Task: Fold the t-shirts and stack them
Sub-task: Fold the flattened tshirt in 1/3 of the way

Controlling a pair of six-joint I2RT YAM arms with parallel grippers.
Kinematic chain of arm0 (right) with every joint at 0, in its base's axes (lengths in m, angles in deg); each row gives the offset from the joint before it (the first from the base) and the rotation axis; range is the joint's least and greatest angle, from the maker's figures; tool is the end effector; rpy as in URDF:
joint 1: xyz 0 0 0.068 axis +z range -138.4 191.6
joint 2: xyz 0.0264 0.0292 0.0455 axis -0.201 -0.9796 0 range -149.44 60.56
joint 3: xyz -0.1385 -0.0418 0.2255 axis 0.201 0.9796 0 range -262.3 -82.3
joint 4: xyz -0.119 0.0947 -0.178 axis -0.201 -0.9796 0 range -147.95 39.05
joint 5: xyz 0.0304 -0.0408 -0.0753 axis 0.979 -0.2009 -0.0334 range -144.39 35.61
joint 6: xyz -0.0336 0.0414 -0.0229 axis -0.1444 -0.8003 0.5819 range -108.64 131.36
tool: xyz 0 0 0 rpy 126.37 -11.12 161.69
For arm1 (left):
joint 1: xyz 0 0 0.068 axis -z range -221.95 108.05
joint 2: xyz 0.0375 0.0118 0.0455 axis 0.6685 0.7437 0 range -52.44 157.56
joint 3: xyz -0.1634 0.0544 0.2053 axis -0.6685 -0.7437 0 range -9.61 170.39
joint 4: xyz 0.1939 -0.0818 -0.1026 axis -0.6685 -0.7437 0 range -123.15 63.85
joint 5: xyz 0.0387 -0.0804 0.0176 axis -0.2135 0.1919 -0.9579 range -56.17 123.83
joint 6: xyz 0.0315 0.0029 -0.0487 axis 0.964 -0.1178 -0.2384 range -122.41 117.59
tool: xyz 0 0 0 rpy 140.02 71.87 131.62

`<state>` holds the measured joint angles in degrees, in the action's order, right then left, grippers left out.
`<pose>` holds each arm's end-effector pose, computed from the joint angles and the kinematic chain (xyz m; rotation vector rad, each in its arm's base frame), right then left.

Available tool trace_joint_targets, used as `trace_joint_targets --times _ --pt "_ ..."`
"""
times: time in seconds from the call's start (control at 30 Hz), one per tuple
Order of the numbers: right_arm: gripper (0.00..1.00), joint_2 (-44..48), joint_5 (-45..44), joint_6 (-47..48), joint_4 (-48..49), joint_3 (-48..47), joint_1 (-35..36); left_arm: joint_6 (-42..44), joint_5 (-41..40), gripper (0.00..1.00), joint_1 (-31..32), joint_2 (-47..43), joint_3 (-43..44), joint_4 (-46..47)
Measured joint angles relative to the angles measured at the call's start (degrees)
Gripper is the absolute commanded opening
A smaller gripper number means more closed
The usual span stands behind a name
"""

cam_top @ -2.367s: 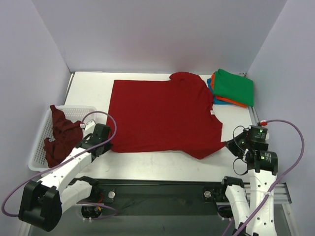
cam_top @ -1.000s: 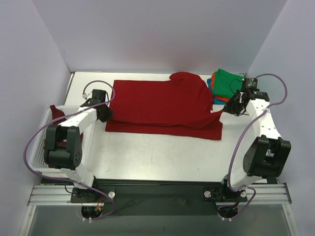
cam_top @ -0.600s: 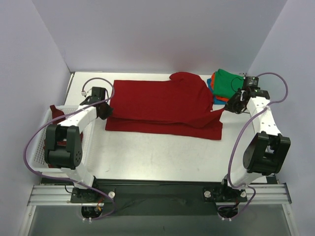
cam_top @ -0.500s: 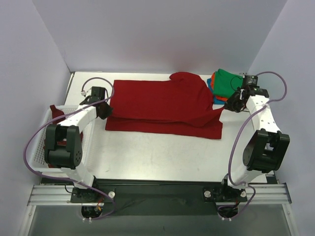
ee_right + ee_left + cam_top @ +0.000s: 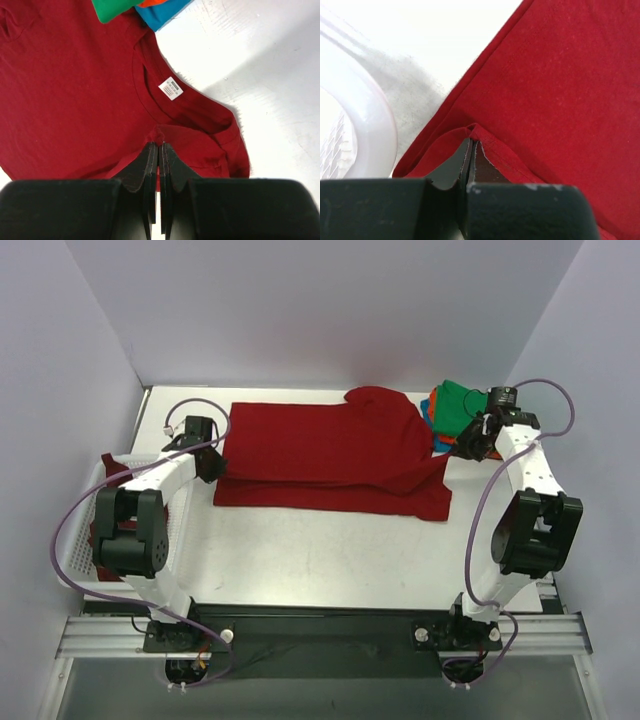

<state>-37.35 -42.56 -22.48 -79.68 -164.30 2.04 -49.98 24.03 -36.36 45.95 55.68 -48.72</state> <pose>0.3575 -0.0514 0.2880 0.7815 2.2416 0.4488 0.3352 -0.0257 0.2073 -0.9681 2.3359 -0.1553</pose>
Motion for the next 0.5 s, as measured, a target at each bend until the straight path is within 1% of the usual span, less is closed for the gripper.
trace_joint_targets --times 0.33,0.5 --pt "0.0 -4.8 0.0 0.2 0.2 -3.2 1.7 0.0 0.0 0.0 -0.1 2.5 0.9 0.1" --pt "0.0 -5.2 -2.4 0.7 -0.2 -4.3 4.0 0.0 0.1 0.0 -0.1 3.1 1.2 0.1"
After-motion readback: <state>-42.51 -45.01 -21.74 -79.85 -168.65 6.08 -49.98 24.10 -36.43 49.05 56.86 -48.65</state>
